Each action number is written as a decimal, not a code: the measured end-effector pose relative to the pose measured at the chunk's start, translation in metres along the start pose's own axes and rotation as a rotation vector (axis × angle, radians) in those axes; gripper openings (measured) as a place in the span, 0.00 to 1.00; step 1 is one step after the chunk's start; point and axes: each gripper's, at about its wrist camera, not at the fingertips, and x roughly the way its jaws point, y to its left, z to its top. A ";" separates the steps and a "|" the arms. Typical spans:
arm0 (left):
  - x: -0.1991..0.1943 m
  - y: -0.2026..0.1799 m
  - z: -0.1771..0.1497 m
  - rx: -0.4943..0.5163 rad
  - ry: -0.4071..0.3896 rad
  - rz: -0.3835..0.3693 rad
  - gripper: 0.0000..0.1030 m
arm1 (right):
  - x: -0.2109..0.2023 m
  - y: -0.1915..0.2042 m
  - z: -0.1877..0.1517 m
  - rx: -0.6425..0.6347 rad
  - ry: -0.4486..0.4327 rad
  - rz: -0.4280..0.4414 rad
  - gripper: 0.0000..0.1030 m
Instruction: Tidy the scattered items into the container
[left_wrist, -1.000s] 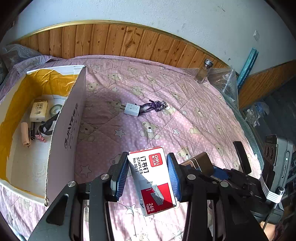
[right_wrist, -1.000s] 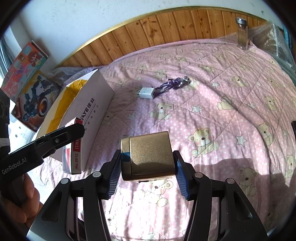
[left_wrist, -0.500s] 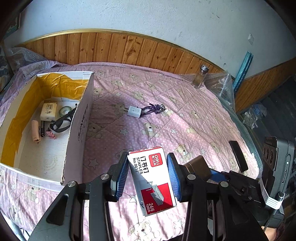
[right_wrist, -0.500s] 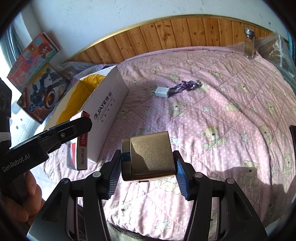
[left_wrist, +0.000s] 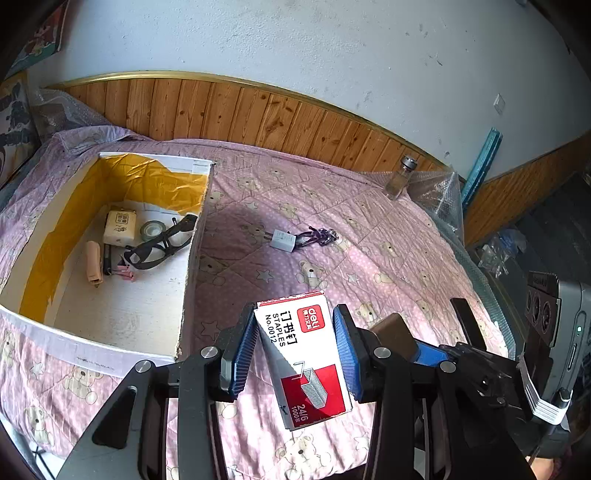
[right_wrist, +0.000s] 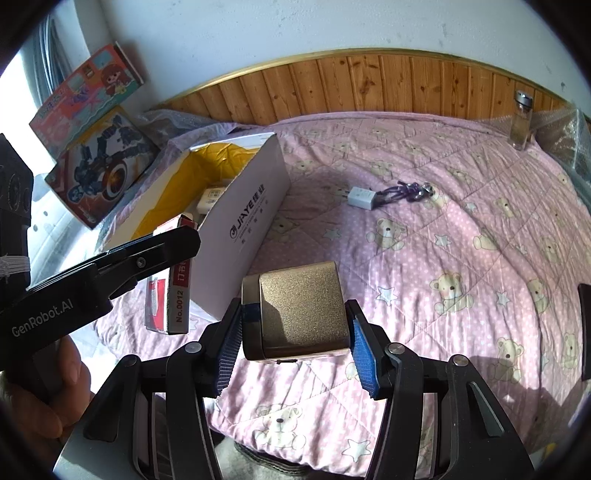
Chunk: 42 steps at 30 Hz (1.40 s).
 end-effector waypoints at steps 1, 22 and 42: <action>-0.002 0.004 0.000 -0.007 -0.005 0.000 0.42 | 0.000 0.004 0.002 -0.008 0.000 0.001 0.55; -0.030 0.062 0.015 -0.117 -0.074 -0.012 0.42 | 0.010 0.075 0.038 -0.139 -0.011 0.025 0.55; -0.050 0.118 0.034 -0.217 -0.129 0.016 0.42 | 0.022 0.123 0.067 -0.226 -0.032 0.085 0.55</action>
